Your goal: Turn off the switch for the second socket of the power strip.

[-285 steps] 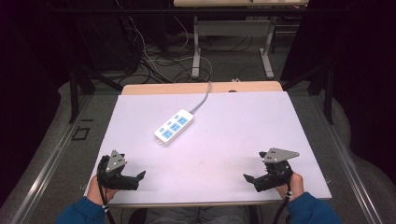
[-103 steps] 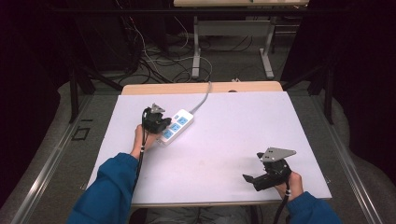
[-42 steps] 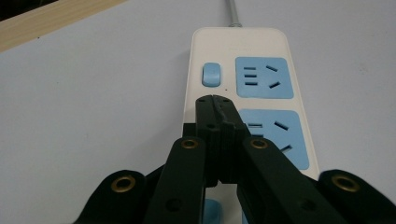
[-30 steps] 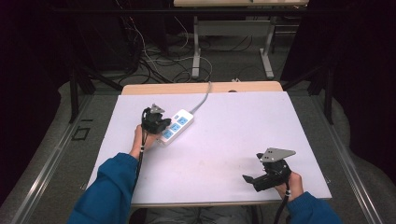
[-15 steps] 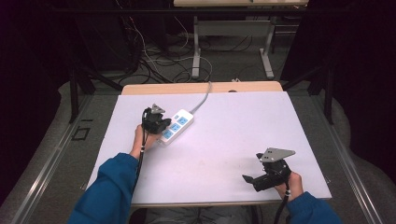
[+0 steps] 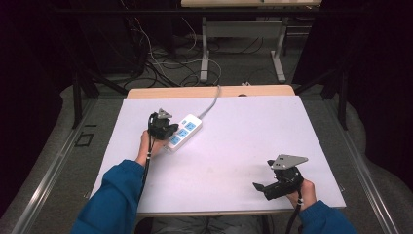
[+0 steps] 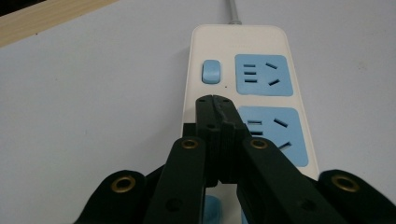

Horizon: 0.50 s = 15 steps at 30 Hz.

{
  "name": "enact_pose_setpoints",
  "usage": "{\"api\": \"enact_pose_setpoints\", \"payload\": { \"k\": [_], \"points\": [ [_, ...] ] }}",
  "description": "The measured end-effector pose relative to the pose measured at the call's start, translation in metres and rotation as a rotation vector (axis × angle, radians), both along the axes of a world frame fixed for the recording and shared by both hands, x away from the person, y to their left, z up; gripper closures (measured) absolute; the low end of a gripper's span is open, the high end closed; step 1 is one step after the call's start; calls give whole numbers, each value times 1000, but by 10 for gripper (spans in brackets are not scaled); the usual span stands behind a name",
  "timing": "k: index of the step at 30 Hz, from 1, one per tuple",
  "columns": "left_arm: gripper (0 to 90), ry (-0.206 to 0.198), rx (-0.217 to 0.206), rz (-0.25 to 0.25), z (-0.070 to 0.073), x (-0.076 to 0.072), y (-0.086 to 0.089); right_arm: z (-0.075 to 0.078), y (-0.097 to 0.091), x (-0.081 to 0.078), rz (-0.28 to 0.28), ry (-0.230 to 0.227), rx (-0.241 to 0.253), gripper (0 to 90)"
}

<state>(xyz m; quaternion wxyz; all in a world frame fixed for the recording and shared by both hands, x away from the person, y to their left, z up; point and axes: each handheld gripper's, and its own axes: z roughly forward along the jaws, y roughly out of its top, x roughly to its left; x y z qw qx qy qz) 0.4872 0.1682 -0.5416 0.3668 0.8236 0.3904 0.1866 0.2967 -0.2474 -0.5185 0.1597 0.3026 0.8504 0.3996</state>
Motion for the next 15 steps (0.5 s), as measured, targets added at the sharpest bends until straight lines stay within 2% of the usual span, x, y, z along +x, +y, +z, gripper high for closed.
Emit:
{"api": "enact_pose_setpoints", "payload": {
  "k": [13, 15],
  "points": [
    [900, -4, 8, 6, 1, -1, -1, 0, 0, 0, -3, -10, 3, 45],
    [900, -5, 8, 5, 1, -1, -2, 0, 0, -1, -4, 0, 0, 45]
  ]
}}
